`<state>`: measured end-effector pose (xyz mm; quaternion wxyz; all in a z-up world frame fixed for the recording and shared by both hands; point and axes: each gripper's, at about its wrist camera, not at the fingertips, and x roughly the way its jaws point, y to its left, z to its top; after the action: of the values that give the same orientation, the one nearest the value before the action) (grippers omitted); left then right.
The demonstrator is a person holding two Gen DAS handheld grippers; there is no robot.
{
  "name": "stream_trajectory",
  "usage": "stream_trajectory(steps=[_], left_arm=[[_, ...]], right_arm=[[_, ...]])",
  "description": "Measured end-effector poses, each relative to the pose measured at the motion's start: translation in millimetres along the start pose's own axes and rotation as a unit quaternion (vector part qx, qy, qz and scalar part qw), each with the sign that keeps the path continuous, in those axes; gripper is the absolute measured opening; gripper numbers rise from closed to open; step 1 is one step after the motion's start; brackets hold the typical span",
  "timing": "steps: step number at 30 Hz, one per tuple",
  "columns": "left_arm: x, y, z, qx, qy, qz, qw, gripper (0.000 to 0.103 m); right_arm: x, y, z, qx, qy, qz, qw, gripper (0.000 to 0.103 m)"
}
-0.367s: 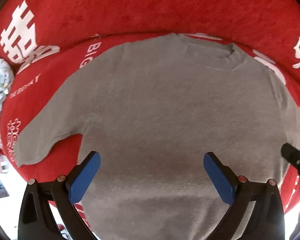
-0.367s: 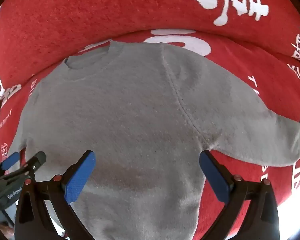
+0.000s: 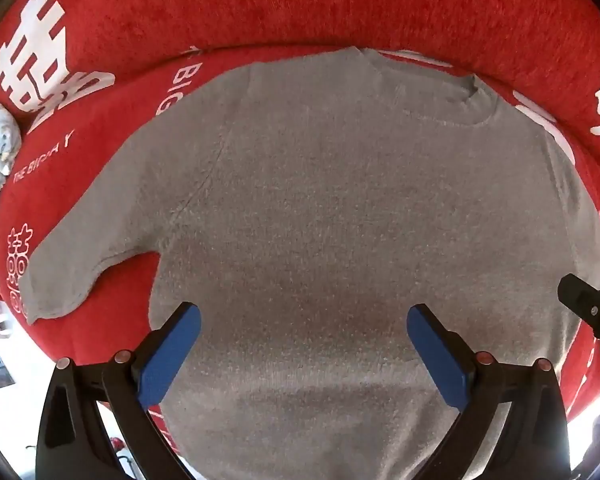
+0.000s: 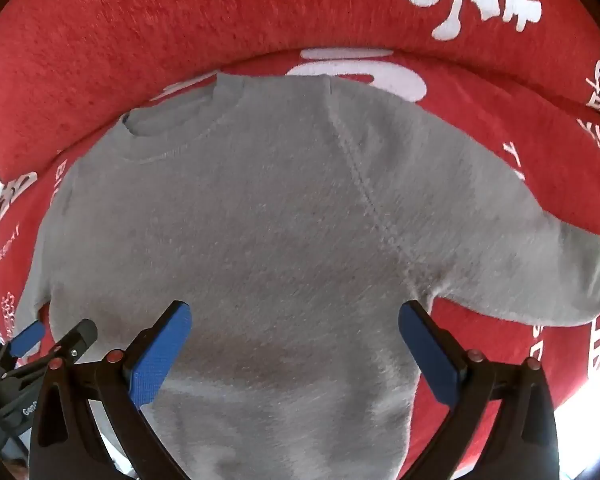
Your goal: Fold small clothes
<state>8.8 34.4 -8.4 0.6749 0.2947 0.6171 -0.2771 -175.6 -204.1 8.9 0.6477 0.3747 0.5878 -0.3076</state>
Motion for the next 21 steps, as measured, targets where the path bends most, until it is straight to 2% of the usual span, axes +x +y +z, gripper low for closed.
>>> stream_trajectory(steps=[2,4,8,21], left_arm=[[1,7,-3,0.007,0.000,0.001,1.0000,0.103],[4,-5,3,0.000,0.005,0.011,0.9999,0.103],[3,-7,0,-0.006,0.003,0.010,0.9999,0.103],[7,-11,9,-0.019,0.020,0.016,0.9995,0.103]], right_arm=[[3,1,-7,0.001,-0.003,0.006,1.000,0.103],[3,6,-7,-0.001,0.000,-0.001,1.000,0.103],[5,12,-10,-0.003,0.002,-0.006,1.000,0.103],[3,18,-1,-0.005,0.012,-0.016,1.000,0.103]])
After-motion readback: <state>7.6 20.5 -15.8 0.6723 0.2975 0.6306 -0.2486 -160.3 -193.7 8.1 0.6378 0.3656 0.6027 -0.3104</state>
